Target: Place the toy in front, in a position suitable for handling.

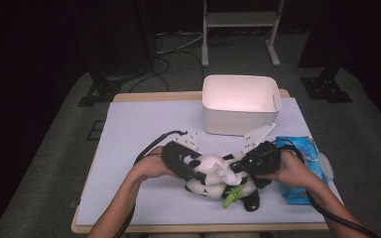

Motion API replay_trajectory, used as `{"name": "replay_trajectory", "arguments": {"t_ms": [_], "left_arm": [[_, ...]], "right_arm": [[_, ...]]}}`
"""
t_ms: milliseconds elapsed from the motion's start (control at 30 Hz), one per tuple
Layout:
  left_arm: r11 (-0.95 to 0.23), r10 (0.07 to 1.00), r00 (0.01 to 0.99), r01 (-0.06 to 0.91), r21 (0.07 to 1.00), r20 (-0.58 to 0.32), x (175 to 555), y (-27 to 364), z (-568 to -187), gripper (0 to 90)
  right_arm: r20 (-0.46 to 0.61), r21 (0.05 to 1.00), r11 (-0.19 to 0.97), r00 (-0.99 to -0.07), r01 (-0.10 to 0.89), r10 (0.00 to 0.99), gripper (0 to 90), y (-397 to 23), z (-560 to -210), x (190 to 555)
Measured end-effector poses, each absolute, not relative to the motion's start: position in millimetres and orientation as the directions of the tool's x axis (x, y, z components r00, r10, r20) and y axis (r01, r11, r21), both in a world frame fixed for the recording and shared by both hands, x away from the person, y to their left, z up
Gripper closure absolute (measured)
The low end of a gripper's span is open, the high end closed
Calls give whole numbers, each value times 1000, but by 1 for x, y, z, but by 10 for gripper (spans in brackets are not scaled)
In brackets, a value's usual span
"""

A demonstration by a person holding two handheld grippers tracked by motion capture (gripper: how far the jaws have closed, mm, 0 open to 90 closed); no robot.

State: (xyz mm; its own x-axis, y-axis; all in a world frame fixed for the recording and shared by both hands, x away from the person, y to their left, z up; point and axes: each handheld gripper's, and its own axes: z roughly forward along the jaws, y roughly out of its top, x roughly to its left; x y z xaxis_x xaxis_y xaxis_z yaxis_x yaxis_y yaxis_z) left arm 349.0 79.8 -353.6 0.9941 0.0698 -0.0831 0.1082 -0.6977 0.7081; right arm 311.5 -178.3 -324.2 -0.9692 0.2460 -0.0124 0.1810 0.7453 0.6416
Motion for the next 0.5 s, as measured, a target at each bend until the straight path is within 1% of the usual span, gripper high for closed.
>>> {"name": "replay_trajectory", "arguments": {"t_ms": [100,267,500], "left_arm": [[-695,53,996,93,713,-77,351,82,-352,354],[-702,54,997,83,707,-63,352,85,-350,354],[-697,65,996,94,711,-68,354,97,-354,354]], "right_arm": [[-21,640,745,-965,187,261,868,-183,-320,311],[-35,656,727,-955,200,294,868,-196,-315,313],[-30,673,703,-941,231,338,868,-214,-315,310]]}}
